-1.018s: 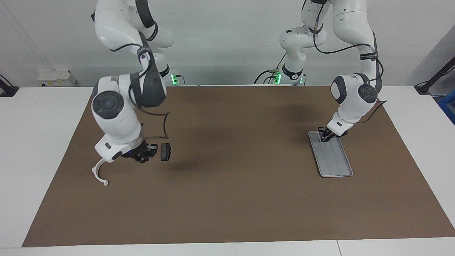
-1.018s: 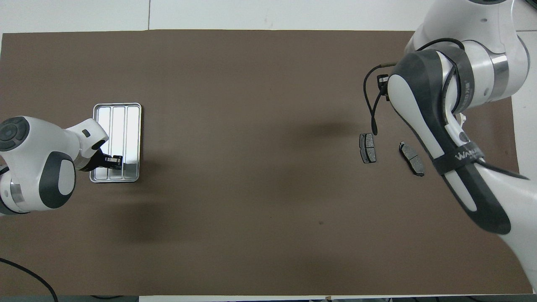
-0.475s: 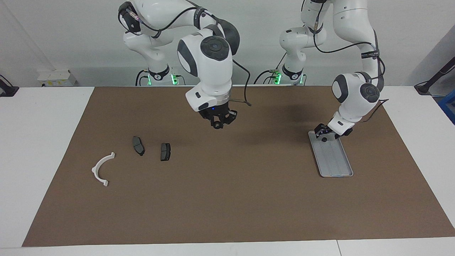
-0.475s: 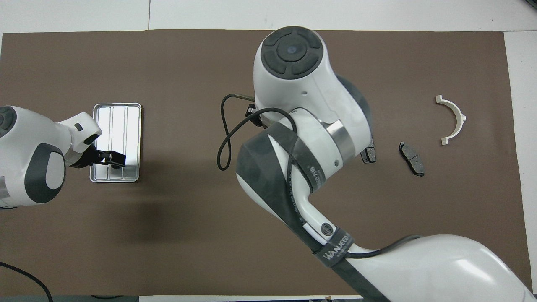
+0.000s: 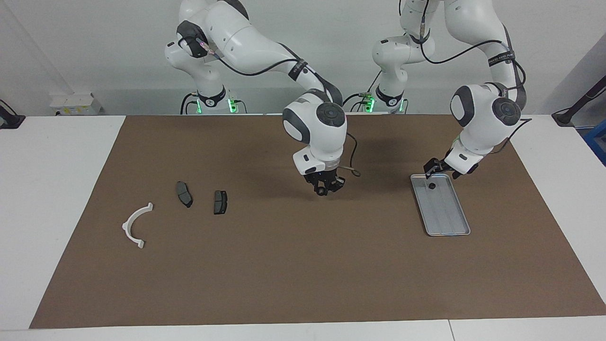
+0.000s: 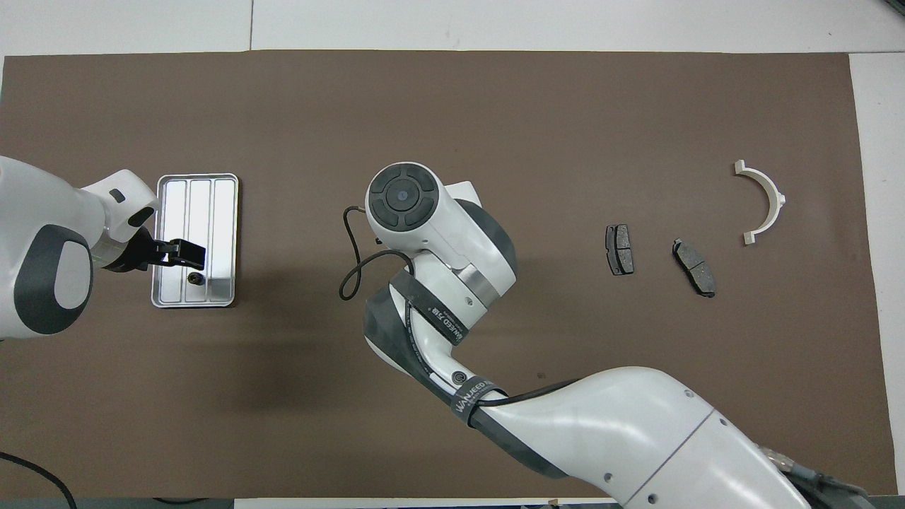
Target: Pick bearing gear from pile to tray
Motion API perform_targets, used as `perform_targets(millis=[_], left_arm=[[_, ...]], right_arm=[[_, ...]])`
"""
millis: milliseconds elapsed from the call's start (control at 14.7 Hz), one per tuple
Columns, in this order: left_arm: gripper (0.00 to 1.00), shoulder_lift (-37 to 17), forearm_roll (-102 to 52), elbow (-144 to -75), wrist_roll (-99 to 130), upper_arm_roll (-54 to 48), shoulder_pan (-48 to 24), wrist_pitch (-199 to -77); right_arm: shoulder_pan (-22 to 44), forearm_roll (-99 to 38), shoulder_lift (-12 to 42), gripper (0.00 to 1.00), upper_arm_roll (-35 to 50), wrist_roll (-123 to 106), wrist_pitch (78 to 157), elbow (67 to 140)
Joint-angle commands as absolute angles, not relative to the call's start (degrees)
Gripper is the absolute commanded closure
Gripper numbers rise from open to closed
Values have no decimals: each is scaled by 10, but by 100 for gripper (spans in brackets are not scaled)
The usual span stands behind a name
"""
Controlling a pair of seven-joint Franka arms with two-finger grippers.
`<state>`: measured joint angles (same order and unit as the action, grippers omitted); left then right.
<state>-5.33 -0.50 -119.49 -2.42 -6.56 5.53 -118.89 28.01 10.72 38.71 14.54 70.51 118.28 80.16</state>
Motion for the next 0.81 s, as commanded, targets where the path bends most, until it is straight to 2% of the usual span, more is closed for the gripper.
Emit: perform_targets(millis=[0,339,407,475,746], left_arm=[[0,-47,-15,-1196,-6,-62,41,-1183],[0,-47,-14,-1196,25,-62,26,-1186],[0,-47,-14,-1196,35,-62,24,-1187],[0,-47,-14,-1196,46,-62,20,-1188],[0,-49,-14,-1201,137,-62,-30,-1222]], right_arm=[[281,120,398,100,143,718,1218,812],[280,134,410,100,142,718,1223,809],[280,134,410,79,142,718,1219,806],[281,133,410,2,142,718,1209,802],[237,125,390,0,142,712,1175,769]])
